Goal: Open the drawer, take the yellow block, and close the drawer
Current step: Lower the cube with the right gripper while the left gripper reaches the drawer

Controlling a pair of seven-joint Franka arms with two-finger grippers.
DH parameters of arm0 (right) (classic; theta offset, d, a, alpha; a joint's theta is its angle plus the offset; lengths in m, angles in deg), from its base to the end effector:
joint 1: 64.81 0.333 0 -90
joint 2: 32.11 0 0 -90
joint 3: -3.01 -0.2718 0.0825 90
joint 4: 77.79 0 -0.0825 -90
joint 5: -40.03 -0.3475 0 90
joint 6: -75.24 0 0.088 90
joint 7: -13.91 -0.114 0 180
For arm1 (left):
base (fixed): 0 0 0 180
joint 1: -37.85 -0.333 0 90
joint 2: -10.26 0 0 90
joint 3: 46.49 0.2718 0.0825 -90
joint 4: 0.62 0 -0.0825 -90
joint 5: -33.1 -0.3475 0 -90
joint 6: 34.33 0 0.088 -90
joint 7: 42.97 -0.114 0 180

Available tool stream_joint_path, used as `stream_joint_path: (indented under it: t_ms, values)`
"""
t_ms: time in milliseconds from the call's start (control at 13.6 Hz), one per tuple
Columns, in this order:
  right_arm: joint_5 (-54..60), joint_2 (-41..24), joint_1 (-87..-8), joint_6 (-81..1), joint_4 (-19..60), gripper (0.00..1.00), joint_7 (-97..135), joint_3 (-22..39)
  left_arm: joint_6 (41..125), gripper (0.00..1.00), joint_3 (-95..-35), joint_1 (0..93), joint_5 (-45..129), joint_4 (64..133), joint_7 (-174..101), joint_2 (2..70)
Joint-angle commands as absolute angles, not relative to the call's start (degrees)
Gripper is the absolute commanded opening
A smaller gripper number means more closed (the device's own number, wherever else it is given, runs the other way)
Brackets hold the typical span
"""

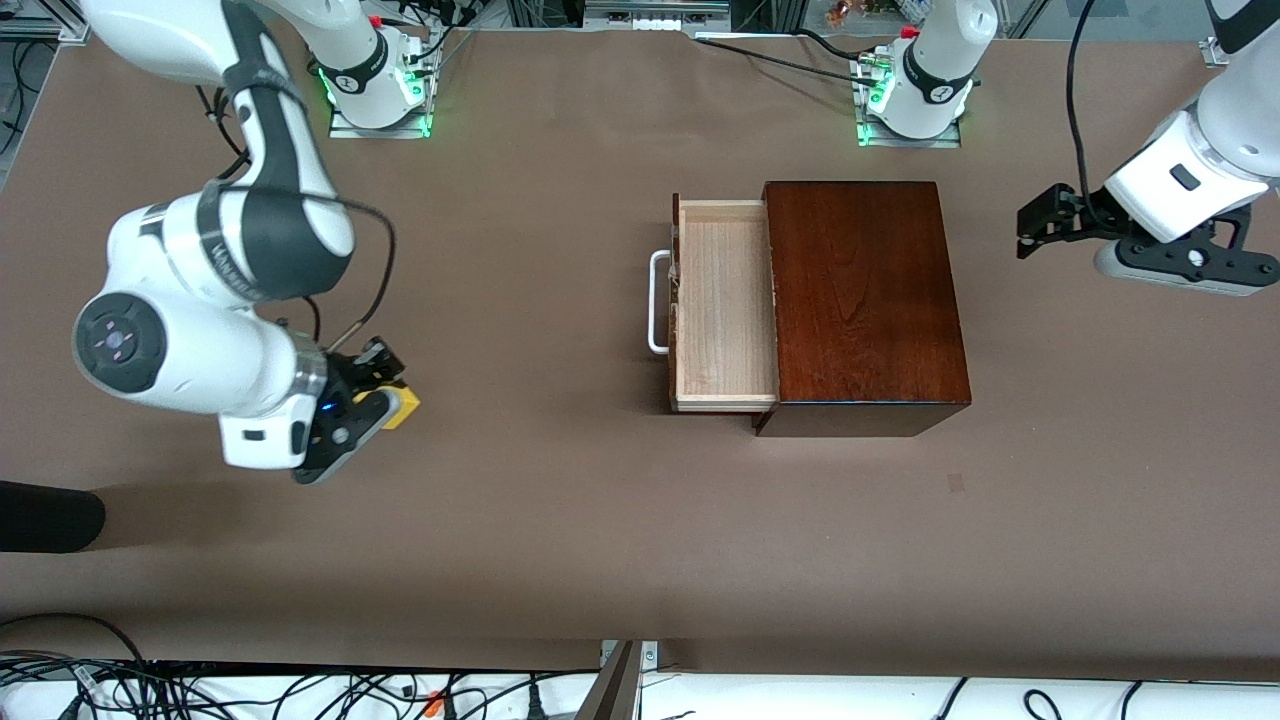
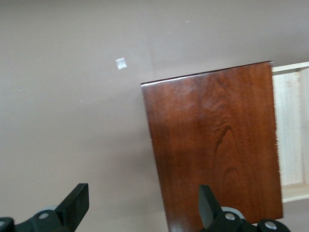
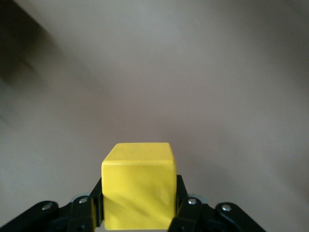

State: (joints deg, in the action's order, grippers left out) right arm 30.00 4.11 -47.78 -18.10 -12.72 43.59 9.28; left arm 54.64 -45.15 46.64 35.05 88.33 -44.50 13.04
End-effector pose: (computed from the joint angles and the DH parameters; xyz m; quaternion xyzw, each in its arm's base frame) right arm 0.6366 0.1583 0.3935 -0.9358 -0.3418 0.0580 0.0643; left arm 0.5228 -0.0726 0.5544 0.9965 -0.0781 -0.0249 0.0152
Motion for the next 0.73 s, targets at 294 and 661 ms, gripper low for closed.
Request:
stream_joint_path:
  t_ms: [294, 661]
  values:
    - [29.8, -1.7, -47.3, -18.6, -2.5, 0.25, 41.6, 14.5, 54.4, 1.00, -44.9, 53.6, 37.3, 85.7, -44.8, 15.5]
    - [30.5, -8.4, -47.1, -21.0, 5.6, 0.25, 41.3, 15.8, 61.6, 1.00, -46.9, 61.9, 38.2, 85.6, -45.3, 18.2]
